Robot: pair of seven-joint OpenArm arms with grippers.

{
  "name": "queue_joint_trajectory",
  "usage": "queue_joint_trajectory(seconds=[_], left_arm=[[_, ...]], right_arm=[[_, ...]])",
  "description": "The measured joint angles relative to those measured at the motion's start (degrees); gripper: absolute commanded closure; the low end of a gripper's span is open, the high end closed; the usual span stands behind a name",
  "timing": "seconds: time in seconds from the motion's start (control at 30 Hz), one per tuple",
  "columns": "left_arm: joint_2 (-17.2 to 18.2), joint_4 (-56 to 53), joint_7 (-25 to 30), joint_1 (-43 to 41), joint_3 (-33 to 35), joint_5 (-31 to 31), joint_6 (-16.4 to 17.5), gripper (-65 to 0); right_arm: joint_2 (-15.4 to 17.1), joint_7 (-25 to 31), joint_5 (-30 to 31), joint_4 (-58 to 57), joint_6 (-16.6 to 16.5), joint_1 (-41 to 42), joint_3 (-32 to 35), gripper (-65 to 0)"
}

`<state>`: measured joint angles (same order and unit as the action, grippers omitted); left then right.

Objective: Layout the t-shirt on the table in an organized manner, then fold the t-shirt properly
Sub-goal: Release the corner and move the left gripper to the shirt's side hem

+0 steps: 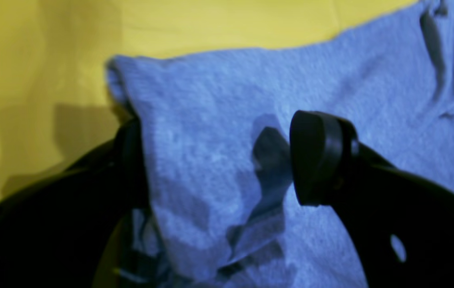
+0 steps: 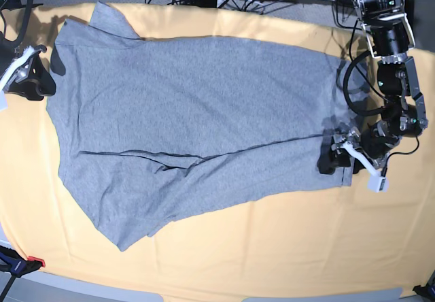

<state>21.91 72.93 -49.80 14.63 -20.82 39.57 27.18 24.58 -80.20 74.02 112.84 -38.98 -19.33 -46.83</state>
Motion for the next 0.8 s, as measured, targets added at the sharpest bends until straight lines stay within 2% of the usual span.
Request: queue_joint_trajectory(seconds=[0.13,0.2,0.23,0.27,0.3,0.37,0.4,0.53,0.67,0.8], left_arm=[[0.04,0.0,0.35,0.17,0.22,-0.24,-0.24,-49.2],[0.0,0.0,0.33,0.81,0.13,-2.14,-2.93,-48.5],[0.0,0.0,0.59,1.18,0.13,-2.8,-3.69,-44.9],[0.04,0.0,0.96,1.44,0.11,-2.86,-4.42,-38.4],[0.04,0.0,1.07,1.73,0.09,-3.04,-4.5,-28.9],[0.02,0.0,0.79,2.21,0.09,-3.58,-4.66,-5.9],[0.0,0.0,0.85,2.36,0.09,-3.65,-4.66,0.0],[0.0,-0.02,0.72,3.02,0.09,-3.58,-4.17,0.0],[0.04,-0.02,0.76,5.01,0.07,-2.78,-4.02,0.0],[0.17,-0.07,0.74,8.24,0.07,-2.56,-1.75,0.0]], right_arm=[[0.02,0.02,-0.02,0.0,0.0,0.0,0.0,-22.2],[0.0,0.0,-0.02,0.0,-0.02,-0.02,0.0,-22.2],[0.02,0.0,-0.02,0.0,0.0,-0.02,0.0,-22.2],[0.02,0.02,-0.02,0.0,-0.02,0.0,0.0,-22.2],[0.02,0.02,-0.02,0.0,0.0,0.02,0.0,-22.2],[0.02,0.0,-0.02,0.0,-0.02,-0.02,0.0,-21.2],[0.0,0.02,-0.02,0.0,-0.02,-0.02,0.0,-19.0],[0.0,0.0,-0.02,0.0,-0.02,-0.02,0.0,-11.4],[0.0,0.02,-0.02,0.0,-0.02,-0.02,0.0,-11.5],[0.02,0.02,-0.02,0.0,-0.7,0.0,0.0,-11.5]])
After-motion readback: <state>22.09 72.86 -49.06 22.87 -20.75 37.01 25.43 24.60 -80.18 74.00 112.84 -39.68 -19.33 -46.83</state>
